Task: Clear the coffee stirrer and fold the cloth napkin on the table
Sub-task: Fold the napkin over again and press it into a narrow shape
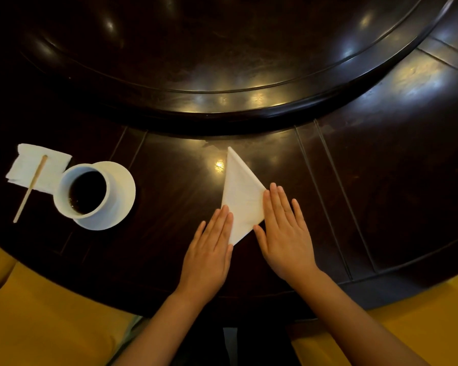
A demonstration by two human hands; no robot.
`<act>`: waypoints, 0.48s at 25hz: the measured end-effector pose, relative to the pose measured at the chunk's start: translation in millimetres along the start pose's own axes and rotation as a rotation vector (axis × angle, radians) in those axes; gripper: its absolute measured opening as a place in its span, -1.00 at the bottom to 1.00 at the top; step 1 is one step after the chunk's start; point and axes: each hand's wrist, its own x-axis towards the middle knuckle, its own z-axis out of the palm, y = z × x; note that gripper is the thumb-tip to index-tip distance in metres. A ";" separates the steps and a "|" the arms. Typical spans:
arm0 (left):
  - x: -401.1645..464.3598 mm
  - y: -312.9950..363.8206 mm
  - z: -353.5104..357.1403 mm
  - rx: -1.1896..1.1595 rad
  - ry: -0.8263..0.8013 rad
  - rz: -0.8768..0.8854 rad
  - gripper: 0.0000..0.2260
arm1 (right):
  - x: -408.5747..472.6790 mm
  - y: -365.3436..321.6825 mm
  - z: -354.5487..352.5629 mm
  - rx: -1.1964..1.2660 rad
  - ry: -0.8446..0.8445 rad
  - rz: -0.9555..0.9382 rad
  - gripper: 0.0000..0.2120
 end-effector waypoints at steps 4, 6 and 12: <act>-5.5 15.6 -5.2 0.010 0.057 -0.085 -0.50 | 1.1 6.6 -10.3 -0.003 0.038 -0.033 -0.41; -5.1 37.5 -4.8 0.014 0.062 -0.111 -0.46 | 18.5 16.9 -20.2 -0.038 0.061 -0.158 -0.47; 6.7 62.7 8.2 0.050 -0.029 -0.189 -0.40 | 69.6 46.4 -26.7 -0.160 -0.175 -0.615 -0.49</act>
